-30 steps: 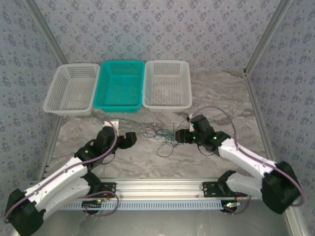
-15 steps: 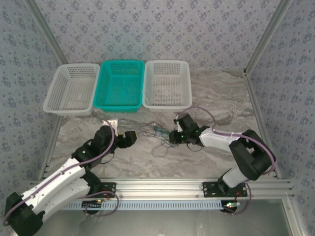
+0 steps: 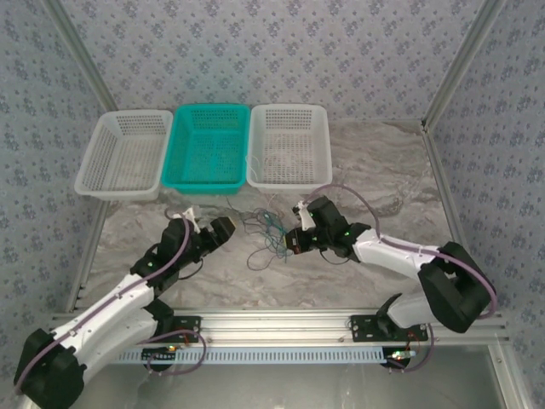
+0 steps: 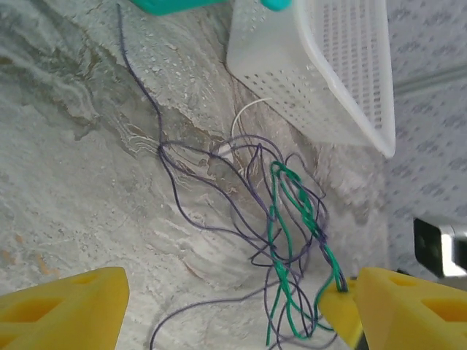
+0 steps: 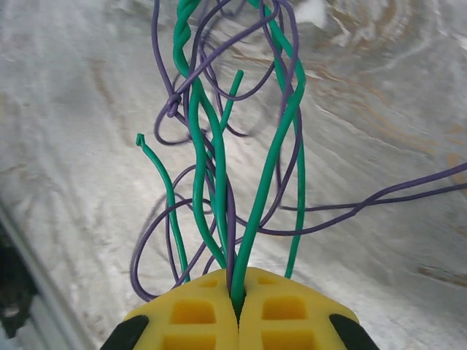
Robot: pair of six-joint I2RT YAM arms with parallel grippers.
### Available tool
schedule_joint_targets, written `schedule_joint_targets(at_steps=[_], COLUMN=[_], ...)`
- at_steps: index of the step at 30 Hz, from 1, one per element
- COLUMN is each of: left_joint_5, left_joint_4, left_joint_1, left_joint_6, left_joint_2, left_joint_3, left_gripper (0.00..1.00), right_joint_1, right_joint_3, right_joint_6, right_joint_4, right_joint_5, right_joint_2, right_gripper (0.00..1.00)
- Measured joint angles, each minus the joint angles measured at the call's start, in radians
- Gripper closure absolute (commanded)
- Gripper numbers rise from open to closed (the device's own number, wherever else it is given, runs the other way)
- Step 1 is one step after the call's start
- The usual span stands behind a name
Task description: Untangle the cables
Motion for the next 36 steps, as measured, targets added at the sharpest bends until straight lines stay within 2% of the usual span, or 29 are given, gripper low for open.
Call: schedule_joint_targets(at_steps=[5, 11, 23, 27, 30, 31, 33, 36], left_joint_5=[0.020, 0.026, 0.025, 0.025, 0.025, 0.025, 0.025, 0.018], left_joint_4=[0.077, 0.132, 0.163, 0.183, 0.192, 0.193, 0.192, 0.192], left_joint_1=[0.058, 0.070, 0.076, 0.078, 0.083, 0.084, 0.087, 0.087], left_joint_6=[-0.122, -0.190, -0.250, -0.257, -0.266, -0.268, -0.277, -0.285], left_joint_2=[-0.037, -0.093, -0.132, -0.132, -0.132, -0.132, -0.132, -0.135], left_joint_3=[-0.071, -0.105, -0.124, -0.124, -0.124, -0.124, -0.124, -0.124], left_gripper=[0.20, 0.21, 0.26, 0.31, 0.37, 0.42, 0.55, 0.80], right_joint_1=[0.002, 0.018, 0.075, 0.108, 0.133, 0.140, 0.149, 0.154], right_joint_3=[-0.005, -0.009, -0.021, -0.057, -0.075, -0.079, -0.085, -0.092], right_joint_6=[0.023, 0.035, 0.024, 0.021, 0.009, 0.005, 0.000, -0.008], right_joint_4=[0.028, 0.037, 0.039, 0.067, 0.075, 0.079, 0.083, 0.095], right_joint_5=[-0.054, -0.097, -0.151, -0.159, -0.159, -0.159, -0.159, -0.159], right_joint_2=[-0.082, -0.156, -0.307, -0.348, -0.376, -0.388, -0.411, -0.447], right_gripper=[1.00, 1.00, 1.00, 1.00, 1.00, 1.00, 1.00, 1.00])
